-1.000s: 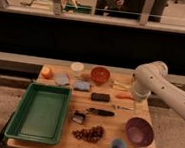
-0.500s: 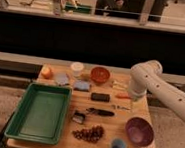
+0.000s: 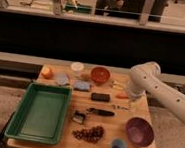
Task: Place pepper in plastic cup
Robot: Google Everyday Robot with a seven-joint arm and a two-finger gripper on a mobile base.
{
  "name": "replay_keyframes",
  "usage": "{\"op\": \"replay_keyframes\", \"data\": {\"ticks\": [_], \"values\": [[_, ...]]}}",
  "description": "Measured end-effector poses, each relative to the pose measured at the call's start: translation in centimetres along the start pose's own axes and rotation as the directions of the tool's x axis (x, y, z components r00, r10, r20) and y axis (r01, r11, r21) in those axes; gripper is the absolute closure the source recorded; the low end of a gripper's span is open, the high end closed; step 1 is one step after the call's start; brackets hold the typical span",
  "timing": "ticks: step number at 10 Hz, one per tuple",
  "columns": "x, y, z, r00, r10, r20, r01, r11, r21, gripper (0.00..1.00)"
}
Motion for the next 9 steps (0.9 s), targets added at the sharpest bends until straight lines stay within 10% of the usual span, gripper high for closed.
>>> {"op": "replay_keyframes", "data": {"ticks": [9], "values": [[1.6,-3.1,1.4,0.995,0.1,-0.006,-0.1,0.994,0.044,0.2]]}}
